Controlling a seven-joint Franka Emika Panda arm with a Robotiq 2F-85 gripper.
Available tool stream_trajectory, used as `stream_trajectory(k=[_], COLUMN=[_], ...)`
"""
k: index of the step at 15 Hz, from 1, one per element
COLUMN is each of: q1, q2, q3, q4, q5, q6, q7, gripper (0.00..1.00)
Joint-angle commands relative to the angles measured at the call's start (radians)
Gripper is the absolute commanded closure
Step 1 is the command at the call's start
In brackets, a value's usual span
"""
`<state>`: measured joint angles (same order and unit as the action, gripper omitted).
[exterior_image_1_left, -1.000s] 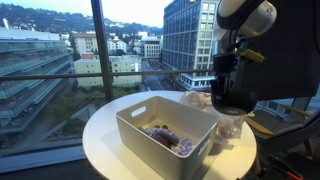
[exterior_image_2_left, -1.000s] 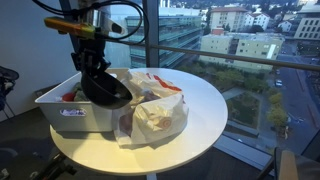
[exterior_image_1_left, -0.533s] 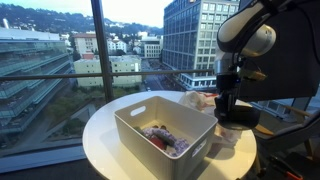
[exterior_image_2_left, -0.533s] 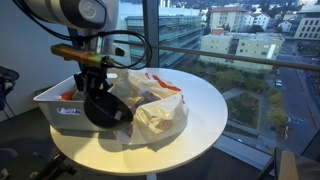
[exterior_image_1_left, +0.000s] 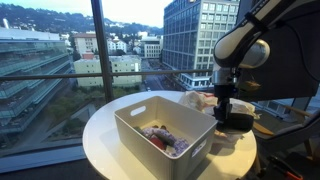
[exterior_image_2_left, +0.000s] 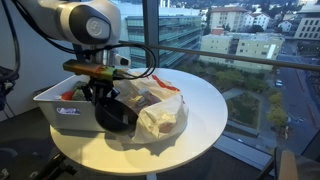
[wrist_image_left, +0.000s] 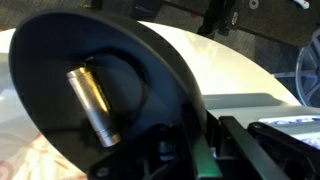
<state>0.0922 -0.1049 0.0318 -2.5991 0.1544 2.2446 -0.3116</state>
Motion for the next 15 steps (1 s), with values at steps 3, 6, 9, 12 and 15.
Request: stream_trajectory(k=[3,6,9,12,15], q1=[-0.023,-0.022,-0.024,-0.028,-0.024], q2=[0.017,0.05,0.062,0.076,0.113], q3=[-0.007,0.0,0.009,0.003,0.001], q4=[-0.043,-0.052,-0.041,-0.038,-0.053], q5=[-0.07,-0.095,-0.199,-0.254,-0.218], q6=[0.126,0.246,0.334,0.407,0.491], q7=[-0.031,-0.048,-0.039,-0.046,-0.066], gripper=[0.93,0.93,0.93,0.93,0.93])
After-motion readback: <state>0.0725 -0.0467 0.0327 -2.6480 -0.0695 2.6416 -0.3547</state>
